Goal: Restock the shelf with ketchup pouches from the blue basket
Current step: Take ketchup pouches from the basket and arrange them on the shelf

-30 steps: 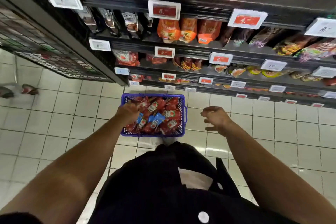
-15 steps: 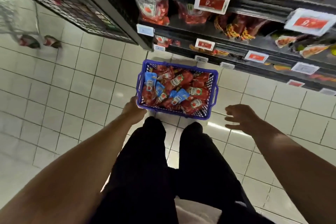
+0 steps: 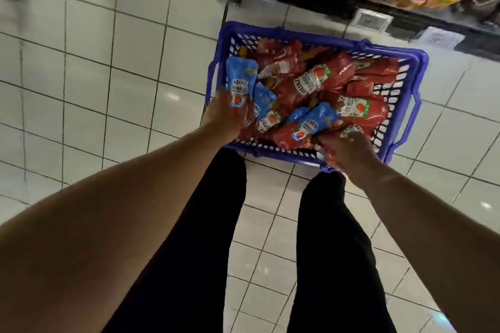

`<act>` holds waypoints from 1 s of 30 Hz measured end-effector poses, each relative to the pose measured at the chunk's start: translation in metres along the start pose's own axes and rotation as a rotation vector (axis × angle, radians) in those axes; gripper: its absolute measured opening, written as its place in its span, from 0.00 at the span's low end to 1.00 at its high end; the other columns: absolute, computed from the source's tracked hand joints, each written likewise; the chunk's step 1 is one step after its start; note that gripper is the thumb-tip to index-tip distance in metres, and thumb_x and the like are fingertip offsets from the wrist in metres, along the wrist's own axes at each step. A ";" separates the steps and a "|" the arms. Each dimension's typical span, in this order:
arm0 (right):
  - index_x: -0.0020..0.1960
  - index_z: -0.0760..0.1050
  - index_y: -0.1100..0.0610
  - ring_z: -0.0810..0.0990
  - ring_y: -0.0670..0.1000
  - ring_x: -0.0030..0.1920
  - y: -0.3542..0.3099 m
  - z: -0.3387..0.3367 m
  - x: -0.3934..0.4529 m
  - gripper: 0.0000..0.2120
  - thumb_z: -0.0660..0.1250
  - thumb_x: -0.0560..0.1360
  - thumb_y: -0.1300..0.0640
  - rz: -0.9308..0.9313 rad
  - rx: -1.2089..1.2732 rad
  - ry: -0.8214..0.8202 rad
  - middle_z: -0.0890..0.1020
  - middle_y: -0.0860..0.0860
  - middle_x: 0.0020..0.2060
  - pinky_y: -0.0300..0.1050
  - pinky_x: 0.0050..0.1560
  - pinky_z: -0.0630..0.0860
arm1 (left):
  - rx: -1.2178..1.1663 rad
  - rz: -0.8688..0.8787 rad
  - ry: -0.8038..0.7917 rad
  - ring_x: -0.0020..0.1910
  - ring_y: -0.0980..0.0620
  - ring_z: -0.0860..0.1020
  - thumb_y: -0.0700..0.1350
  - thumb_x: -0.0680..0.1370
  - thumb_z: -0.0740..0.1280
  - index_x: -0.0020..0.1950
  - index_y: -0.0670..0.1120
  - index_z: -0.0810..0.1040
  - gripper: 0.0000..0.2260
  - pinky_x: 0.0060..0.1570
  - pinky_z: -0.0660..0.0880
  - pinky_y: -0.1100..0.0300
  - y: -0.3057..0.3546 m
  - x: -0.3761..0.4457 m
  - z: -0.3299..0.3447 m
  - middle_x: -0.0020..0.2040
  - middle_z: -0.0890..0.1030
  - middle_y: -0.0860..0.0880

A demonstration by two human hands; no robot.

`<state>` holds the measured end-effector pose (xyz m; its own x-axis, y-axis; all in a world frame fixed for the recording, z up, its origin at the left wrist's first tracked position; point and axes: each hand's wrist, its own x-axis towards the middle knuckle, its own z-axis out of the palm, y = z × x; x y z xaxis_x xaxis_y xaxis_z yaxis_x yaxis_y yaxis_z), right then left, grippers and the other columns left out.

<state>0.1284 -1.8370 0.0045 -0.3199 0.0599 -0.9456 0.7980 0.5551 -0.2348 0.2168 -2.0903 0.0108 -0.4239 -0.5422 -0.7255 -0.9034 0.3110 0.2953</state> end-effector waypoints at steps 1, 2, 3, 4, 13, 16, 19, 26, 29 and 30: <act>0.57 0.80 0.60 0.84 0.59 0.47 -0.002 0.011 0.015 0.21 0.79 0.67 0.54 -0.038 -0.008 0.037 0.85 0.61 0.50 0.56 0.51 0.83 | -0.005 0.035 0.017 0.65 0.42 0.76 0.53 0.79 0.69 0.76 0.48 0.62 0.29 0.56 0.76 0.49 -0.001 0.014 0.005 0.68 0.76 0.45; 0.58 0.80 0.60 0.84 0.58 0.46 -0.003 0.023 0.031 0.25 0.81 0.65 0.53 -0.062 -0.026 0.076 0.85 0.61 0.49 0.55 0.49 0.83 | -0.008 0.080 0.019 0.69 0.43 0.73 0.52 0.78 0.70 0.79 0.49 0.58 0.34 0.62 0.75 0.47 -0.004 0.029 0.012 0.72 0.72 0.45; 0.58 0.79 0.60 0.84 0.56 0.43 -0.005 0.032 0.044 0.27 0.81 0.62 0.52 -0.075 -0.033 0.112 0.85 0.59 0.48 0.51 0.45 0.82 | -0.008 0.123 0.018 0.73 0.44 0.69 0.50 0.78 0.71 0.81 0.49 0.53 0.38 0.68 0.72 0.47 -0.006 0.041 0.019 0.76 0.67 0.45; 0.55 0.80 0.59 0.83 0.54 0.38 -0.006 0.040 0.054 0.28 0.82 0.58 0.52 -0.078 -0.026 0.153 0.85 0.58 0.45 0.47 0.39 0.80 | -0.004 0.145 0.024 0.76 0.44 0.65 0.49 0.78 0.71 0.83 0.49 0.49 0.40 0.72 0.68 0.47 -0.008 0.050 0.026 0.79 0.63 0.45; 0.56 0.79 0.53 0.84 0.48 0.43 0.009 0.065 0.071 0.35 0.81 0.51 0.47 -0.074 0.067 0.427 0.84 0.46 0.44 0.44 0.41 0.80 | -0.207 0.015 0.254 0.67 0.43 0.75 0.43 0.72 0.76 0.78 0.47 0.61 0.38 0.65 0.75 0.48 0.003 0.059 0.062 0.70 0.74 0.44; 0.52 0.79 0.52 0.83 0.44 0.40 0.013 0.075 0.066 0.29 0.83 0.54 0.46 -0.115 0.080 0.413 0.83 0.43 0.40 0.42 0.39 0.79 | -0.087 0.051 0.146 0.60 0.47 0.80 0.50 0.72 0.78 0.66 0.47 0.75 0.25 0.52 0.74 0.64 -0.006 0.057 0.068 0.60 0.82 0.48; 0.39 0.77 0.48 0.83 0.43 0.36 0.015 0.083 0.065 0.16 0.82 0.59 0.48 -0.174 0.070 0.367 0.82 0.40 0.33 0.47 0.40 0.83 | 0.037 0.079 0.021 0.57 0.49 0.80 0.53 0.73 0.76 0.64 0.51 0.78 0.22 0.45 0.67 0.64 -0.017 0.060 0.069 0.58 0.83 0.50; 0.45 0.81 0.48 0.86 0.51 0.44 0.017 0.064 0.059 0.13 0.80 0.63 0.47 -0.228 0.132 0.248 0.87 0.47 0.43 0.59 0.48 0.84 | -0.085 0.120 -0.114 0.58 0.53 0.79 0.50 0.80 0.68 0.71 0.53 0.72 0.19 0.44 0.73 0.67 -0.030 0.054 0.050 0.62 0.81 0.50; 0.42 0.82 0.52 0.87 0.56 0.43 0.008 0.042 0.039 0.13 0.80 0.63 0.47 -0.167 0.196 0.235 0.87 0.51 0.41 0.66 0.45 0.83 | -0.084 0.126 -0.192 0.63 0.49 0.79 0.50 0.80 0.68 0.73 0.52 0.71 0.21 0.57 0.78 0.55 -0.025 0.043 0.035 0.65 0.80 0.49; 0.43 0.82 0.52 0.87 0.57 0.43 0.004 0.034 0.031 0.12 0.80 0.65 0.49 -0.156 0.234 0.213 0.87 0.52 0.41 0.67 0.46 0.82 | -0.099 0.130 -0.224 0.63 0.48 0.79 0.49 0.80 0.69 0.73 0.51 0.72 0.22 0.60 0.78 0.51 -0.021 0.038 0.028 0.65 0.80 0.49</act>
<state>0.1389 -1.8608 -0.0332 -0.5270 0.1751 -0.8316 0.8186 0.3677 -0.4413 0.2216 -2.0952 -0.0403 -0.5212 -0.3131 -0.7939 -0.8492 0.2831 0.4459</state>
